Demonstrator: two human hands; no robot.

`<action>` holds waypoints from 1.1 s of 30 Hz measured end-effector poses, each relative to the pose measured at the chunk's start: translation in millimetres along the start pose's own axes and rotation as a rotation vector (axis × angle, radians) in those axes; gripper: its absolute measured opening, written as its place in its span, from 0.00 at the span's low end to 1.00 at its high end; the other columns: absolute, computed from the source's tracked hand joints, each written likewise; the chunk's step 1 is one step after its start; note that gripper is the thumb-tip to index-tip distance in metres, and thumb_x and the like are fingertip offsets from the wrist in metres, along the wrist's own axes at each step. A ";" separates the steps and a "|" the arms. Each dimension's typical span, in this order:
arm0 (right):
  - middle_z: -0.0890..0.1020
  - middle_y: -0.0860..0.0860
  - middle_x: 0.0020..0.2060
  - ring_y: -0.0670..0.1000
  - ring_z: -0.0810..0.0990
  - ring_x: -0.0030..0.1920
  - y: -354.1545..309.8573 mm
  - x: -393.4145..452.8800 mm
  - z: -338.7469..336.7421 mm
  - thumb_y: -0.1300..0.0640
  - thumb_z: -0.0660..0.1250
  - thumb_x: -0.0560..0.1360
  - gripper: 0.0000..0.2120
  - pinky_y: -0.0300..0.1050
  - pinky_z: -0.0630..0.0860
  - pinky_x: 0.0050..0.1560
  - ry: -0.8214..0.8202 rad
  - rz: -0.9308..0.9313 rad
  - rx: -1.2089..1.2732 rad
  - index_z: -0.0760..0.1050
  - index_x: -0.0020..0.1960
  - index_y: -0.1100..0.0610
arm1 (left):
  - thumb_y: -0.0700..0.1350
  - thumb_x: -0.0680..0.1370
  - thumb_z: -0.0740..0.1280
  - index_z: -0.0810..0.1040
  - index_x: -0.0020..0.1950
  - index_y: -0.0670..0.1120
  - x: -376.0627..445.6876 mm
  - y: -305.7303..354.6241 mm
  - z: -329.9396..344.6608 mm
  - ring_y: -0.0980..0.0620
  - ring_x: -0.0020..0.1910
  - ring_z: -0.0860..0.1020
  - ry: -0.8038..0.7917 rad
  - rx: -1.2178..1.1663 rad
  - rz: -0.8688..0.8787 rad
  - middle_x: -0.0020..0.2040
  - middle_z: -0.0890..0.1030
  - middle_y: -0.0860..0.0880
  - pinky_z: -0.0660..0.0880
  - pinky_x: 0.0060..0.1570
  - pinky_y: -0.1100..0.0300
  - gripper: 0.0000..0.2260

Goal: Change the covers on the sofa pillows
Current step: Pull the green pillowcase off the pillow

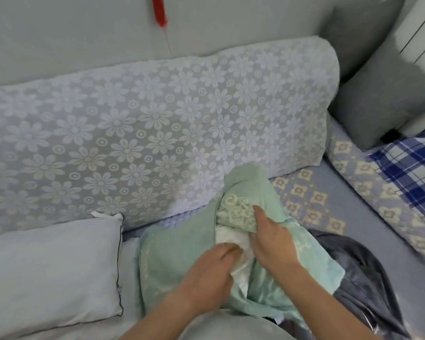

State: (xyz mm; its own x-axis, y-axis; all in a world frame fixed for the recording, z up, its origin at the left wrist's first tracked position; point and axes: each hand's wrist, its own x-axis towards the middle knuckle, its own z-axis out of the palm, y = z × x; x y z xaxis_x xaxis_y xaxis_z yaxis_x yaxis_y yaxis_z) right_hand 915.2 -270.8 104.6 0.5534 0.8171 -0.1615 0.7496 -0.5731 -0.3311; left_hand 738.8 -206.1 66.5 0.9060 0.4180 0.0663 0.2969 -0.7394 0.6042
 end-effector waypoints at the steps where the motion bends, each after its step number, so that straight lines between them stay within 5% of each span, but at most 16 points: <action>1: 0.80 0.55 0.53 0.60 0.80 0.51 -15.6 -4.9 -2.5 0.54 0.61 0.78 0.32 0.53 0.74 0.49 0.028 0.009 0.028 0.53 0.79 0.50 | 0.40 0.73 0.57 0.70 0.75 0.45 4.4 6.1 2.1 0.47 0.71 0.70 -0.006 -0.035 0.031 0.72 0.71 0.46 0.67 0.72 0.55 0.28; 3: 0.81 0.54 0.53 0.59 0.80 0.51 -36.4 -12.2 -5.1 0.54 0.58 0.79 0.31 0.52 0.74 0.50 0.043 0.003 0.056 0.53 0.80 0.50 | 0.40 0.78 0.60 0.64 0.78 0.41 15.3 9.8 4.5 0.44 0.75 0.66 0.031 -0.009 0.083 0.75 0.69 0.42 0.62 0.75 0.51 0.28; 7: 0.80 0.53 0.57 0.58 0.80 0.55 -62.0 -30.5 -11.4 0.54 0.57 0.80 0.30 0.51 0.74 0.54 0.030 0.001 0.101 0.53 0.80 0.49 | 0.49 0.81 0.57 0.65 0.78 0.43 29.9 1.8 -5.7 0.43 0.73 0.71 0.167 0.012 0.023 0.73 0.72 0.42 0.68 0.72 0.44 0.25; 11: 0.75 0.52 0.63 0.57 0.78 0.58 -76.7 -34.9 -10.0 0.54 0.56 0.80 0.27 0.51 0.73 0.56 0.020 -0.040 0.114 0.56 0.78 0.49 | 0.55 0.77 0.55 0.77 0.68 0.41 34.2 6.4 -15.6 0.44 0.61 0.81 0.257 0.124 -0.239 0.62 0.82 0.41 0.78 0.61 0.49 0.27; 16: 0.73 0.52 0.60 0.58 0.78 0.54 -68.8 -24.3 -5.3 0.56 0.57 0.79 0.19 0.53 0.75 0.53 0.042 -0.040 0.116 0.67 0.70 0.51 | 0.45 0.75 0.65 0.80 0.49 0.47 11.3 4.4 -1.8 0.45 0.41 0.83 0.145 0.185 -0.408 0.42 0.84 0.46 0.78 0.39 0.53 0.06; 17: 0.73 0.52 0.59 0.58 0.78 0.54 -65.9 -21.7 -4.5 0.56 0.57 0.79 0.18 0.53 0.74 0.52 0.024 -0.025 0.112 0.67 0.68 0.51 | 0.45 0.74 0.67 0.78 0.44 0.49 5.3 2.0 -1.7 0.46 0.37 0.81 0.131 0.213 -0.383 0.38 0.82 0.48 0.75 0.34 0.54 0.01; 19: 0.73 0.53 0.58 0.59 0.78 0.53 -56.9 -14.4 -3.7 0.57 0.57 0.79 0.15 0.53 0.74 0.51 0.011 0.024 0.088 0.68 0.65 0.52 | 0.45 0.68 0.75 0.71 0.36 0.51 -4.6 0.2 0.0 0.49 0.27 0.76 0.094 0.341 -0.231 0.29 0.76 0.52 0.65 0.25 0.58 0.12; 22: 0.71 0.54 0.56 0.62 0.77 0.51 -34.4 3.5 -1.4 0.59 0.58 0.77 0.12 0.52 0.72 0.47 0.038 0.141 0.059 0.68 0.60 0.54 | 0.45 0.62 0.79 0.68 0.35 0.52 -21.1 0.2 -0.3 0.51 0.25 0.72 0.116 0.508 -0.086 0.28 0.71 0.54 0.60 0.25 0.58 0.18; 28: 0.81 0.56 0.51 0.57 0.77 0.47 19.7 37.0 3.3 0.61 0.57 0.75 0.09 0.51 0.76 0.51 -0.102 0.386 0.200 0.74 0.48 0.53 | 0.55 0.75 0.63 0.68 0.36 0.52 -48.6 -7.8 -1.8 0.52 0.26 0.73 0.124 0.554 0.028 0.28 0.73 0.54 0.58 0.25 0.58 0.11; 30: 0.79 0.56 0.54 0.59 0.78 0.51 11.5 28.1 6.1 0.63 0.57 0.75 0.11 0.49 0.73 0.48 -0.066 0.309 0.089 0.74 0.52 0.52 | 0.56 0.74 0.59 0.69 0.35 0.52 -52.3 -7.1 -3.0 0.53 0.26 0.74 0.122 0.527 -0.028 0.27 0.73 0.54 0.62 0.23 0.59 0.11; 33: 0.72 0.54 0.60 0.59 0.75 0.55 -12.1 6.4 9.3 0.65 0.61 0.75 0.19 0.51 0.73 0.45 0.134 -0.169 -0.096 0.70 0.65 0.54 | 0.54 0.74 0.62 0.73 0.35 0.52 -48.8 -13.1 -13.7 0.51 0.32 0.76 0.170 0.467 -0.104 0.31 0.75 0.54 0.70 0.27 0.59 0.09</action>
State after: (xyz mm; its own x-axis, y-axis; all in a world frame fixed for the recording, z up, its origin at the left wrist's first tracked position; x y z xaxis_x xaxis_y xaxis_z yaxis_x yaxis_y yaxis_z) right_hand 906.3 -258.1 98.9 0.4550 0.8904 0.0155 0.8636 -0.4369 -0.2516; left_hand 686.6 -209.5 66.2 0.8140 0.5535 0.1763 0.5215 -0.8300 0.1977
